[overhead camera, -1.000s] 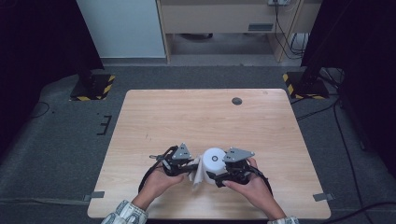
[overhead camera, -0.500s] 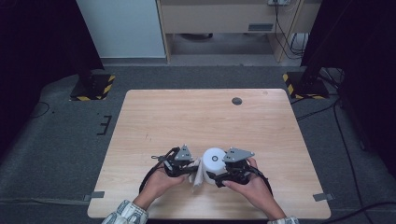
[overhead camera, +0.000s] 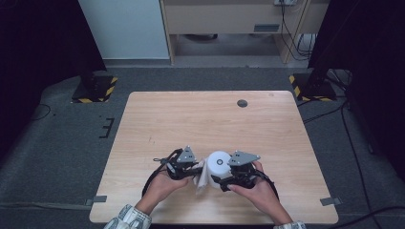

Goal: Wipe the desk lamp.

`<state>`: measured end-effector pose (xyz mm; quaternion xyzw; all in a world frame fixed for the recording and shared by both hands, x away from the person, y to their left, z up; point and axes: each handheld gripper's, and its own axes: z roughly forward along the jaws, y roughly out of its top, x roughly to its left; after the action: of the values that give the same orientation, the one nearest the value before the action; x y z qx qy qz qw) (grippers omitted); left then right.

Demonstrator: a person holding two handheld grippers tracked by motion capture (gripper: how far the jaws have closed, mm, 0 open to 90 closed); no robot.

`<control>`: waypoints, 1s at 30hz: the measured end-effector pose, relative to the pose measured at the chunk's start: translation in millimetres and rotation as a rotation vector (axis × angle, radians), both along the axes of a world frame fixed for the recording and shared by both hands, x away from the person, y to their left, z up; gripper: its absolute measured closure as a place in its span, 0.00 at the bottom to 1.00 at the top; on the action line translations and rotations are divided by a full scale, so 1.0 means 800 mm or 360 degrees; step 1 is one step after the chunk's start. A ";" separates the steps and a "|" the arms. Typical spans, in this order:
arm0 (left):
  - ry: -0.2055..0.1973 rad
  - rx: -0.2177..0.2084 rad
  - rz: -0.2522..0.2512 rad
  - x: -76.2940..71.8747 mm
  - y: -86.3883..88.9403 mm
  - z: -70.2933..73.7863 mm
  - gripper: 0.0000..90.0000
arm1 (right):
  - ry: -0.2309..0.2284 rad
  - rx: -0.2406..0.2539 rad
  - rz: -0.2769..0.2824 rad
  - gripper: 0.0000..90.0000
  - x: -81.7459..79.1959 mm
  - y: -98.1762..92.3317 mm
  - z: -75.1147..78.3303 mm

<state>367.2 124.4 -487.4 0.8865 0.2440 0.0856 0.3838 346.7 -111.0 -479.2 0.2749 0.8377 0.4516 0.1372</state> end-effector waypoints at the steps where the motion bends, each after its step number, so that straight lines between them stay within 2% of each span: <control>1: 0.0009 0.0014 -0.0004 0.001 -0.001 -0.003 0.84 | 0.0000 0.0000 0.0000 0.10 0.000 0.000 0.000; 3: 0.0008 0.0016 -0.0008 0.001 0.000 -0.003 0.84 | 0.0000 0.0000 -0.0001 0.10 0.000 0.000 0.000; 5: -0.0004 -0.0010 -0.0007 -0.001 0.002 0.003 0.84 | 0.0000 -0.0001 0.0001 0.10 0.000 0.000 0.000; 8: -0.0047 -0.0079 0.0005 -0.001 0.005 0.019 0.84 | 0.0004 0.0000 -0.0001 0.10 0.000 0.000 0.000; 10: -0.0072 -0.0103 0.0019 0.006 0.004 0.026 0.84 | 0.0002 -0.0001 -0.0002 0.10 0.001 -0.001 0.000; 12: -0.0061 -0.0114 0.0034 0.016 0.001 0.027 0.84 | 0.0002 -0.0002 -0.0003 0.10 0.001 0.000 0.000; 16: -0.0038 -0.0045 0.0032 0.036 -0.013 0.013 0.84 | 0.0003 0.0000 -0.0005 0.10 0.001 0.000 0.000; 20: -0.0011 0.0037 0.0019 0.043 -0.024 -0.007 0.84 | 0.0007 0.0003 -0.0006 0.10 0.001 -0.001 0.000; 24: 0.0032 0.0100 -0.0003 0.037 -0.018 -0.022 0.84 | 0.0005 0.0002 -0.0003 0.10 0.001 -0.001 0.000; 27: 0.0033 0.0106 -0.0029 0.022 -0.009 -0.019 0.84 | 0.0005 0.0002 -0.0003 0.10 0.001 -0.001 0.000; 28: 0.0021 0.0094 -0.0033 0.017 -0.006 -0.015 0.84 | 0.0007 0.0002 -0.0005 0.10 0.001 -0.001 0.000; 30: 0.0002 0.0029 -0.0028 0.007 -0.001 -0.003 0.84 | 0.0002 -0.0001 -0.0007 0.10 0.001 0.000 0.000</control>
<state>372.9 123.6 -489.6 0.8921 0.2357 0.0839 0.3764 347.8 -111.4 -479.2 0.2770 0.8373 0.4509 0.1377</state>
